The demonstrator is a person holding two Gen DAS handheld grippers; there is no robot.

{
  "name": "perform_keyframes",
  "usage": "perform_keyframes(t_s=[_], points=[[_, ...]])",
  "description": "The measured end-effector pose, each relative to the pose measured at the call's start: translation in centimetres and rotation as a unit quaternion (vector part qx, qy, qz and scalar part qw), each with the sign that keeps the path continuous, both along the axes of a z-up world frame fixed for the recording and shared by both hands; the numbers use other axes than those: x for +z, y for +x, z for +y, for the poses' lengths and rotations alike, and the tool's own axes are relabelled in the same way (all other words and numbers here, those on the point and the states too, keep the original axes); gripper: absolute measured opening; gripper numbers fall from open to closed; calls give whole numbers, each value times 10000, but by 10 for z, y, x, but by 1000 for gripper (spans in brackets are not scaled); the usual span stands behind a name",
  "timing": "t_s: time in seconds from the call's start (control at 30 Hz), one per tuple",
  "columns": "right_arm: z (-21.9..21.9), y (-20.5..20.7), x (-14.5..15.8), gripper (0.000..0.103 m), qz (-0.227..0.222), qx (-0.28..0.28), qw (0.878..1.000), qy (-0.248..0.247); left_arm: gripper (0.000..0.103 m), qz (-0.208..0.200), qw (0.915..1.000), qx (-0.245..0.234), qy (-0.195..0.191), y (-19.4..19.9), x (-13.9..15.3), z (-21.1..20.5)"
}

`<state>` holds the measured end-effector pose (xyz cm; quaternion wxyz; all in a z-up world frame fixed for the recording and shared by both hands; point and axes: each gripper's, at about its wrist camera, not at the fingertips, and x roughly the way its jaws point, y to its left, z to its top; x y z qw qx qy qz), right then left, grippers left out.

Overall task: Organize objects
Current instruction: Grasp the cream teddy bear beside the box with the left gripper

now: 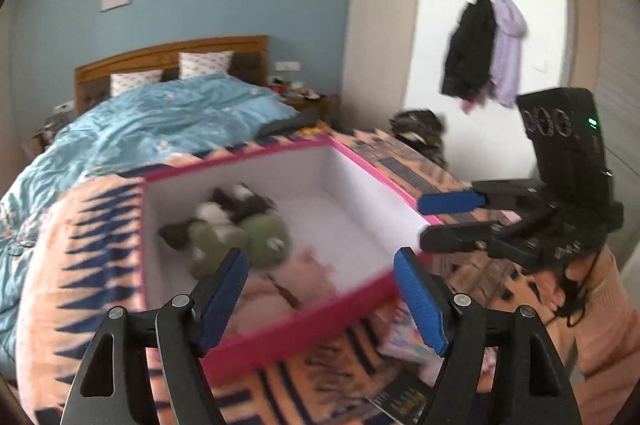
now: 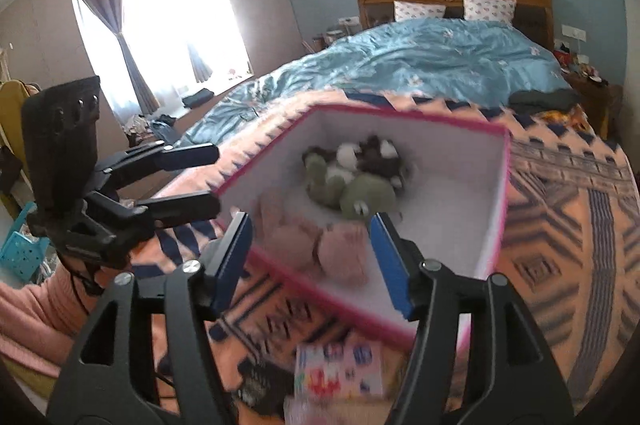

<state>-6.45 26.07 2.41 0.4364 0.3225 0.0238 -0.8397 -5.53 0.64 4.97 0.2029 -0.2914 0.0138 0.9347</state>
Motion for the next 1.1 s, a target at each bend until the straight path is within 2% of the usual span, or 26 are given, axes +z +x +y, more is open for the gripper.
perform_keyframes(t_s=[0.13,0.23,0.4,0.5,0.6,0.83,1.03,1.1], points=[[25,13,-27,63,-267,-287,9991,155,77,-200,9987,-462,-71,17,-22,30],[42,19,-49,63,-487,-512,9970,323,77,-576,9941,-898,195,23,-43,53],[76,23,-84,63,-1032,-862,9900,422,77,-1016,9865,-1252,292,22,-70,81],[85,25,-101,63,-1232,-965,9860,583,77,-1151,9849,-1270,239,19,-80,90],[87,26,-110,63,-1404,-842,9853,477,77,-1281,9825,-1313,333,18,-85,92],[82,21,-124,63,-1699,-529,9838,195,77,-1407,9821,-1226,271,21,-93,96],[93,23,-120,48,-1645,-584,9846,6,77,-1445,9809,-1268,301,21,-94,98],[95,26,-116,47,-1583,-616,9855,8,77,-1459,9801,-1308,306,23,-94,102]])
